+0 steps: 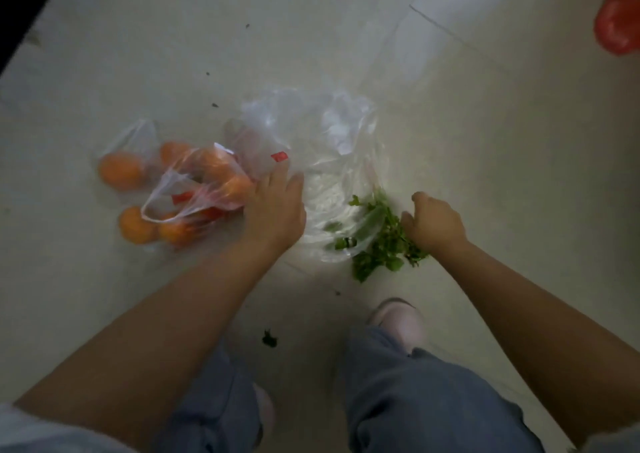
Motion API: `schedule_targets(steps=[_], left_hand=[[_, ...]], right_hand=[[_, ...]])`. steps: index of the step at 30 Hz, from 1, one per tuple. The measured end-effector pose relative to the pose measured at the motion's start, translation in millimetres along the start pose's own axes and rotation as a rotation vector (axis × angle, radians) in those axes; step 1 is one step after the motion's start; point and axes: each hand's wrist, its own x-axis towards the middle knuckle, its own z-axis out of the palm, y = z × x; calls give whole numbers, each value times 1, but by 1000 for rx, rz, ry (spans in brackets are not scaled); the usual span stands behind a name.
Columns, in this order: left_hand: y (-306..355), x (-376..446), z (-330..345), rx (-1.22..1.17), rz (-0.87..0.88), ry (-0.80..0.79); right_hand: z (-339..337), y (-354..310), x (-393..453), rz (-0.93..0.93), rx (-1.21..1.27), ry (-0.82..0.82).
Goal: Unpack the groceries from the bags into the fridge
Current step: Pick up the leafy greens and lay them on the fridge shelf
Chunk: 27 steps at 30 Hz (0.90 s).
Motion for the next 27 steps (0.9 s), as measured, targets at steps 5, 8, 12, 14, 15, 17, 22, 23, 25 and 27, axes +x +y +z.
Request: schedule_targets(steps=[5,8,12,14,15,17,22,23,25,27], left_hand=[[-11,69,22,17,91,110],[-13,89,37,101,396,104],[-15,96,41,295,579,-40],[-23,99,42,343,585,-64],[-30,100,42,352,546,-98],[-49,103,53,496,398,-197],[-69,96,58,591,126,-329],[-71,93,58,581,90,-343],[-69,90,58,542,69,-341],[-59,90,57,493,115,-293]], right_hand=[[49,5,61,89,113,106],[61,-7,79,93,287,209],[69,-19,85,-120,288,256],[73,-23,84,-206,348,208],[72,-24,83,-175,449,191],[70,-24,86,-20,657,259],[81,-17,92,97,579,367],[83,-18,93,93,560,332],[83,-17,94,115,516,252],[83,-19,96,162,473,171]])
